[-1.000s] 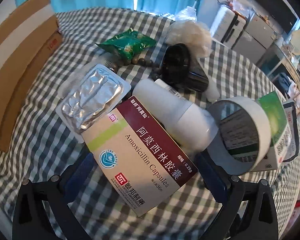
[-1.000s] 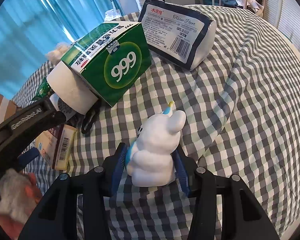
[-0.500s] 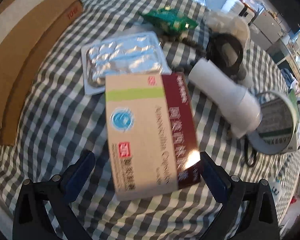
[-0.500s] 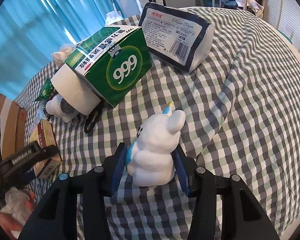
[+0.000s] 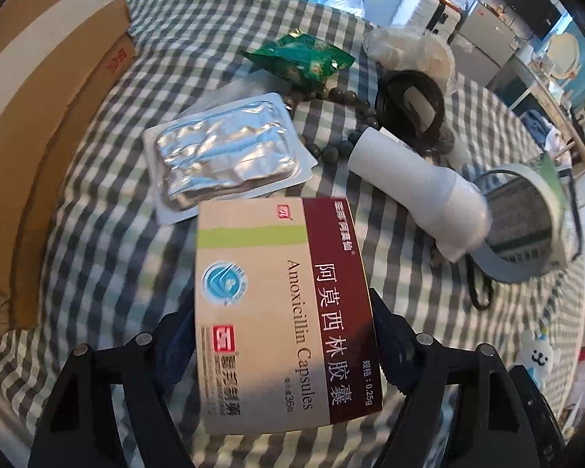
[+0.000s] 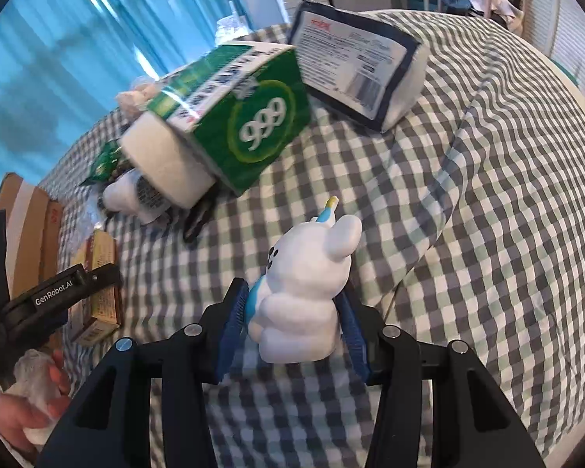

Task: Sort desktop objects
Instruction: 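Grasp the white bunny figurine with the right tool while the left tool grasps the Amoxicillin box, then carry both items over the cardboard box and open both tools to drop them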

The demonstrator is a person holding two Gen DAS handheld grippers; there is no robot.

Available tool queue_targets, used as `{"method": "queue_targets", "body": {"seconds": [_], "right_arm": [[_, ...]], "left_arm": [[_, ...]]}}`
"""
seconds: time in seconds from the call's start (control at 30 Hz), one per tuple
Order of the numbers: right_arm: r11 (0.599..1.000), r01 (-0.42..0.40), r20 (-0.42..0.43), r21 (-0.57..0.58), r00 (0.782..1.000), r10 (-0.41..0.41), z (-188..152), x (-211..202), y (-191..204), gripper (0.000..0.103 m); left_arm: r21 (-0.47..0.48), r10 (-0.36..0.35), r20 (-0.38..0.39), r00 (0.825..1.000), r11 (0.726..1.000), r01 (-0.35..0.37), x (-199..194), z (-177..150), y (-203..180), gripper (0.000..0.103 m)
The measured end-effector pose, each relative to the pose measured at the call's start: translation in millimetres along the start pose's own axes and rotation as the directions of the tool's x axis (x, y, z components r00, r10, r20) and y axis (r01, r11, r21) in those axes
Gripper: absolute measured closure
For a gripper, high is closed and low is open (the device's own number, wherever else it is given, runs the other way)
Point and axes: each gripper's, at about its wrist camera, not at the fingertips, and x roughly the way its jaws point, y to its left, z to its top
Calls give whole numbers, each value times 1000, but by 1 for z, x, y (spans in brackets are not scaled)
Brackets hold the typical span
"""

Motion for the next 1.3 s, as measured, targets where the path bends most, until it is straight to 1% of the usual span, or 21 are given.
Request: {"method": "queue_targets", "body": {"seconds": [0.07,0.17,0.2,0.23,0.4,0.43,0.47,0.67,0.83,0.93,1.03,1.17,1.3], "right_arm": [[1000,-1,9,-12,1000,1,-4,-7,7,56],[1000,-4,17,-19,1000,5,-9,-16,15,56],[1000,-1,20,-20,1000,2,-10,-19,18,56],[1000,1,22,-19,1000,0,-12,-24,20,56],[999,-7,46,-32,999,9,-25,-45,38,56],[999,-11,54,-35,998,13,-25,-50,44,56],[999,-12,68,-42,998,15,-27,-58,48,56],[995,-32,155,-91,987,46,-37,-106,72,56],[988,-53,206,-142,975,82,-50,-135,97,56],[983,-81,224,-164,968,117,-56,-150,109,57],[977,-84,243,-194,961,131,-62,-163,121,57],[966,-107,258,-235,951,168,-66,-176,139,57],[954,-133,256,-270,945,204,-66,-182,162,57]], "left_arm": [[-6,-31,14,999,999,31,-14,-3,7,24],[23,-53,53,997,998,51,-39,-7,10,24],[36,-57,64,996,998,55,-48,-12,6,23],[51,-61,78,995,997,57,-59,-10,-3,24],[109,-94,138,986,991,79,-92,-24,-9,24],[118,-100,150,984,990,83,-95,-20,-9,24],[125,-106,160,981,988,86,-104,-31,-8,24],[155,-143,226,964,982,110,-149,-49,-2,23],[173,-150,279,948,979,104,-177,-57,6,23],[174,-142,313,939,981,90,-195,-63,13,23],[174,-137,334,933,981,82,-206,-65,18,23],[162,-145,356,923,982,92,-222,-65,33,23],[157,-134,376,917,984,80,-234,-62,50,23]]}}
